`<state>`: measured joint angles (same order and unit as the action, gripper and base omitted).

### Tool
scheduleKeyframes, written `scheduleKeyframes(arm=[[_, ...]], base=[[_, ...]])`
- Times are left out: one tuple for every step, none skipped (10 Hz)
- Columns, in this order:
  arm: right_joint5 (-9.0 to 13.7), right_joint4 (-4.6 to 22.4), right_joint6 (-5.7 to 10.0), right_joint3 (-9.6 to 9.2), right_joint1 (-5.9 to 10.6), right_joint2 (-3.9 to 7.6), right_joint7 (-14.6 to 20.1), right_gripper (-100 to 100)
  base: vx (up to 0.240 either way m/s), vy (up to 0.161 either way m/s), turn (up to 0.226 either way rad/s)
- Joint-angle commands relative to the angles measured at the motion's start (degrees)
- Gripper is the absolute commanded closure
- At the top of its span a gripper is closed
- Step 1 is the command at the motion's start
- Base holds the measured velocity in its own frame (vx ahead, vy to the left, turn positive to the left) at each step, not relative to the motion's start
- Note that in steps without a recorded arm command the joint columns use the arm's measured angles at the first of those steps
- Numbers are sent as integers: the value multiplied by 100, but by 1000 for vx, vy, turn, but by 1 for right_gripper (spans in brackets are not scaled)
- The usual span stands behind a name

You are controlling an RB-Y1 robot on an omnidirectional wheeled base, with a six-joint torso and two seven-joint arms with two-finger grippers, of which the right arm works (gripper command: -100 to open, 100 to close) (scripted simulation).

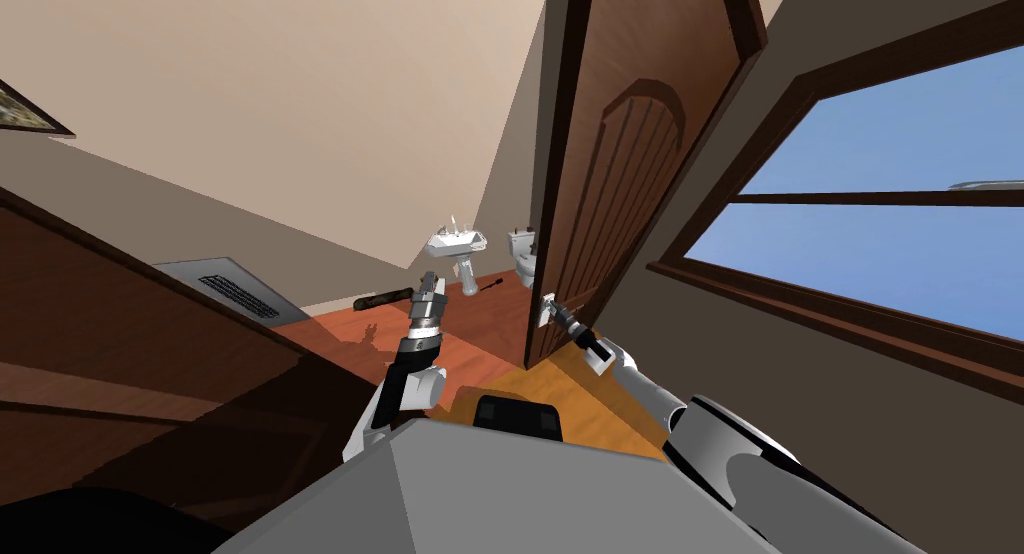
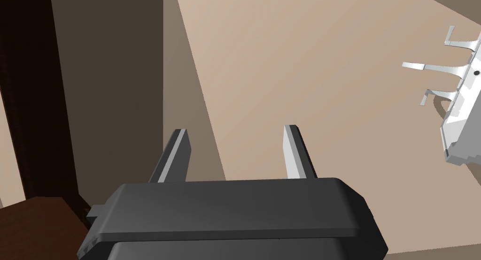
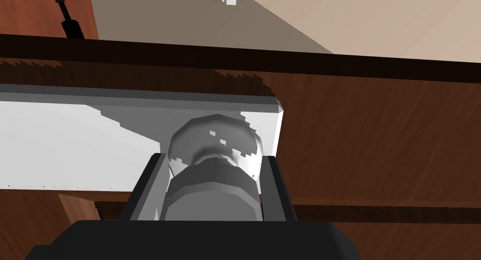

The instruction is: Pull the door open

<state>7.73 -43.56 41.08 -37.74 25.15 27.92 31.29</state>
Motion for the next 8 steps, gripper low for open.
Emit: scheduleKeyframes(arm=[[14, 46, 198, -146, -22, 141, 100, 100], [25, 28, 301, -238, -32, 233, 164, 100], [36, 9, 406, -331, -42, 327, 228, 100], [48, -9, 509, -423, -52, 419, 291, 100], [58, -26, 607, -511, -62, 508, 351, 100], [68, -42, 699, -593, -71, 590, 408, 100], [84, -69, 852, -729, -85, 727, 501, 100], [90, -79, 907, -778, -91, 777, 535, 100]], base=[[-94, -107, 32], [-98, -89, 16], [-77, -95, 12], [-82, -96, 24], [-80, -99, 42], [-62, -91, 32], [-80, -104, 46], [-73, -119, 34]])
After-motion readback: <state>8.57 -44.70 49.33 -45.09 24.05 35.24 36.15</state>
